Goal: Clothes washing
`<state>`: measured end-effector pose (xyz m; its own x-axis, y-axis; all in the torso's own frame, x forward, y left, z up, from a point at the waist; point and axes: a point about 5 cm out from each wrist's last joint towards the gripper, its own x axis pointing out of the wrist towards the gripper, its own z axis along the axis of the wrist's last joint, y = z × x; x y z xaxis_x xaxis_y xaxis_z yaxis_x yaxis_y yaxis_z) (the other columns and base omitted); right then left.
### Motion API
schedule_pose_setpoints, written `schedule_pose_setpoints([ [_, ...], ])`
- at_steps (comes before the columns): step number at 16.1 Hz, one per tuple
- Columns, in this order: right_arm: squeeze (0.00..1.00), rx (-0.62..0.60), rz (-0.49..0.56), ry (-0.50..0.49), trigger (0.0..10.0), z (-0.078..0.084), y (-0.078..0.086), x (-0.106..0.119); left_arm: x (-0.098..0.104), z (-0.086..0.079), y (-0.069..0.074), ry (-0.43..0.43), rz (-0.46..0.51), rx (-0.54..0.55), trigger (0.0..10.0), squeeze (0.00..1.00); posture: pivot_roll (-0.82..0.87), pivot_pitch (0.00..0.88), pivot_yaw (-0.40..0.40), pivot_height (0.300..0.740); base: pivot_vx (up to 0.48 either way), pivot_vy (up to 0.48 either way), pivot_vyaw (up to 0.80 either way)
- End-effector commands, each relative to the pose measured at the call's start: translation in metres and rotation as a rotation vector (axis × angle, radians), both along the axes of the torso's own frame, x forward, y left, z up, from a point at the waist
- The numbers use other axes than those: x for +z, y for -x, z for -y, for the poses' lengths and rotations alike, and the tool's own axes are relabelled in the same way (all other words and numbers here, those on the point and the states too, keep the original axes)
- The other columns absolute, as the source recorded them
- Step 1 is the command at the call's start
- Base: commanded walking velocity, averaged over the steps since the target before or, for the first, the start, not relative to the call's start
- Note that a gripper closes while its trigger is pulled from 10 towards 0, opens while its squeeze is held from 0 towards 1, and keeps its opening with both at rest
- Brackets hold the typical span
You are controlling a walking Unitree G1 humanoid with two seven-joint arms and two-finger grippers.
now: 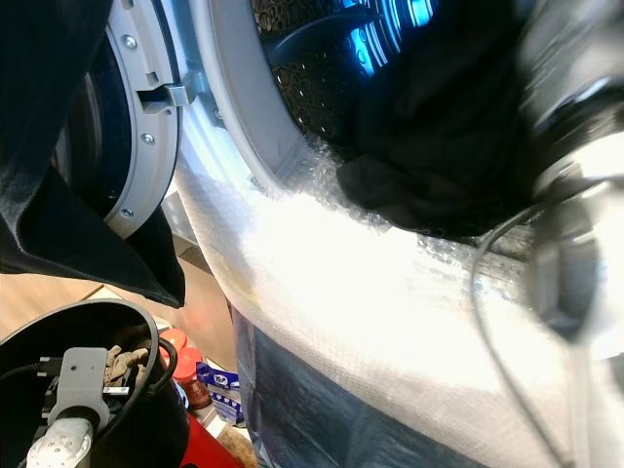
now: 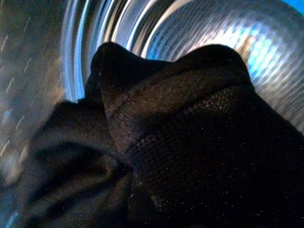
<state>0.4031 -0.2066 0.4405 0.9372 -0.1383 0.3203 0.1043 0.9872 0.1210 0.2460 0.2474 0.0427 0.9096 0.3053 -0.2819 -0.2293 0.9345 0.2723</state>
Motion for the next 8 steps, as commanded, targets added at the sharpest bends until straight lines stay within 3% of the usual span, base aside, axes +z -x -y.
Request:
schedule_pose_setpoints([
  [1, 0.2, 0.058, -0.02, -0.009, 10.0, -0.01, -0.003, -0.005, -0.003, 0.001, 0.003, 0.0, -0.023, -0.008, 10.0, 0.0, -0.06, 0.003, 0.042, 0.74, 0.0, 0.0, 0.0],
  [2, 0.26, 0.075, -0.025, -0.005, 10.0, -0.013, -0.004, -0.007, -0.004, 0.002, 0.003, 0.001, -0.025, -0.011, 10.0, 0.0, -0.07, 0.004, 0.042, 0.74, 0.0, 0.0, 0.0],
  [3, 0.57, 0.096, -0.032, 0.001, 10.0, -0.016, -0.005, -0.01, -0.004, 0.003, 0.003, 0.002, -0.028, -0.016, 10.0, 0.0, -0.07, 0.004, 0.042, 0.74, 0.0, 0.0, 0.0],
  [4, 1.0, 0.106, -0.025, 0.03, 10.0, -0.018, -0.005, -0.014, -0.005, 0.005, 0.004, 0.005, -0.031, -0.023, 10.0, 0.0, -0.07, 0.013, 0.041, 0.74, 0.0, 0.0, 0.0],
  [5, 1.0, 0.078, -0.015, 0.076, 10.0, -0.02, -0.003, -0.018, -0.006, 0.007, 0.005, 0.007, -0.035, -0.026, 10.0, 0.0, -0.07, 0.012, 0.043, 0.74, 0.0, 0.0, 0.0],
  [8, 1.0, 0.146, -0.014, -0.012, 10.0, -0.034, 0.015, -0.022, -0.007, 0.009, 0.005, 0.012, -0.039, -0.03, 10.0, 0.0, -0.07, 0.009, 0.038, 0.74, 0.0, 0.0, 0.0],
])
